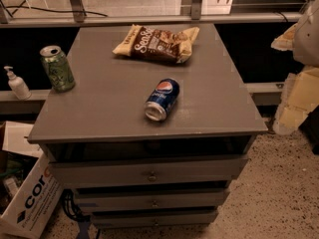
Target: Place pepsi can upright
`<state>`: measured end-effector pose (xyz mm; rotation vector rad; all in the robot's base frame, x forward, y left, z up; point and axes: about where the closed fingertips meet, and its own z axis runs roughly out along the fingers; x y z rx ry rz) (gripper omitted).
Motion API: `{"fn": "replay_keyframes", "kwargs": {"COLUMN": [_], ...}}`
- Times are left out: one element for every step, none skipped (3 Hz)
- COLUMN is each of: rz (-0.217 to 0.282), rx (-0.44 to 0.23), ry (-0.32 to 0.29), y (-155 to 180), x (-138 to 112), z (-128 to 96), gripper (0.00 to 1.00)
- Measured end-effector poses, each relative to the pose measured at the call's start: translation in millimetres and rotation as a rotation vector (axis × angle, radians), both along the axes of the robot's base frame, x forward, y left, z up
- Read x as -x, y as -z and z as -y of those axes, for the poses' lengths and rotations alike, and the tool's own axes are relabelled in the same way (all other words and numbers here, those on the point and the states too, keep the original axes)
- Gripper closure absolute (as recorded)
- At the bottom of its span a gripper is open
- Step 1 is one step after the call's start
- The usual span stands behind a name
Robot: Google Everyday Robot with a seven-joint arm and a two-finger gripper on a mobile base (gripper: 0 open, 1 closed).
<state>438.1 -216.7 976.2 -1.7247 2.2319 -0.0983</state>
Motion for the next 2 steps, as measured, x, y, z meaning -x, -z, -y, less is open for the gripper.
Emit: {"fn": "replay_keyframes", "kwargs": {"rz": [0.0,0.002], "rx": [0.0,-0.004], "ry": [0.0,-0.056], "y": [0.0,-5.1], "x": [0.0,-15.7], "z": [0.0,-9.1], "gripper": [0.0,0.0]}}
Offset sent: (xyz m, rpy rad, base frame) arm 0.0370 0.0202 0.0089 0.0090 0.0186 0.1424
